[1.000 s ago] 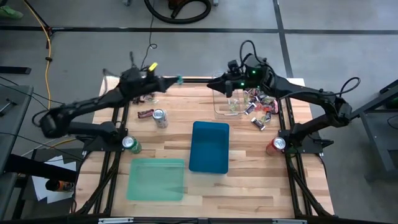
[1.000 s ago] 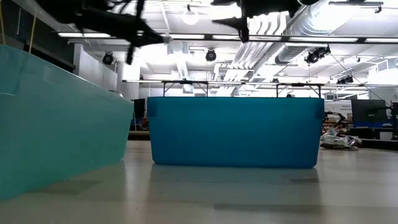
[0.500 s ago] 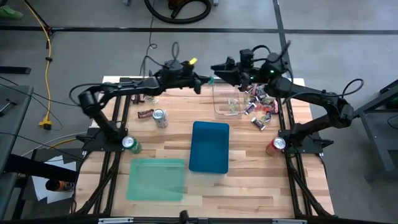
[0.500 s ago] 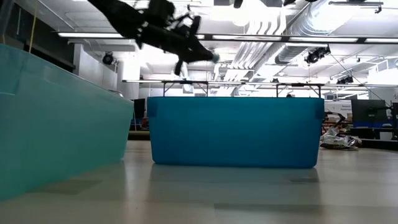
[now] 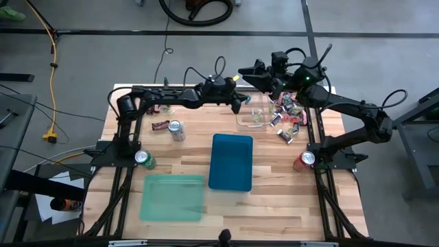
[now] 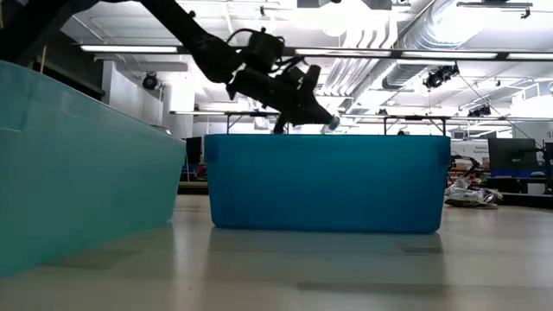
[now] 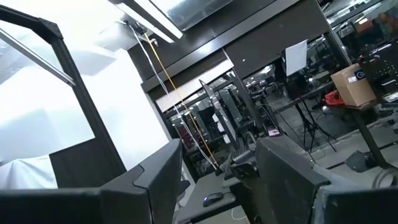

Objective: Sort candy
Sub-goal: Put the blue gummy into the transparent bin, then put the red gummy into the transparent bin

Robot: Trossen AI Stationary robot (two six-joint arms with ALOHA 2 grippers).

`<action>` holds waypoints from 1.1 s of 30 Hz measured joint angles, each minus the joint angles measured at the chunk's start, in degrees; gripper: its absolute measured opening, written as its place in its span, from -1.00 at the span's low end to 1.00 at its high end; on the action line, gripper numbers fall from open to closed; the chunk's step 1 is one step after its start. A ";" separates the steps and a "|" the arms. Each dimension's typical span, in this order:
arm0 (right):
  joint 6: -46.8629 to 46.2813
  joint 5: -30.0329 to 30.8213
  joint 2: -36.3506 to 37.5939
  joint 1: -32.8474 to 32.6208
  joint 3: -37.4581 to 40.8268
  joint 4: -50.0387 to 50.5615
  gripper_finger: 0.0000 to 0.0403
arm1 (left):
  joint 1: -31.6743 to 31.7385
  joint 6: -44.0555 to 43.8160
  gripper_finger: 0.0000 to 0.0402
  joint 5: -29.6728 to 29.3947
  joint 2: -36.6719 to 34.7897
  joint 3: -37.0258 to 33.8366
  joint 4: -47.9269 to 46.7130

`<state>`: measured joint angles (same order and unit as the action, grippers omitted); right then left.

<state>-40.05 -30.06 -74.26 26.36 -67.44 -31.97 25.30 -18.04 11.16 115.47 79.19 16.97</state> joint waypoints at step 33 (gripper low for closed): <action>4.52 0.09 0.02 4.05 0.00 13.13 0.00 | -0.75 -13.12 -0.07 -0.95 -59.11 -41.53 2.10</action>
<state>-35.53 -29.98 -74.24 30.41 -67.44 -18.84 24.55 -31.16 10.21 56.36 37.66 19.06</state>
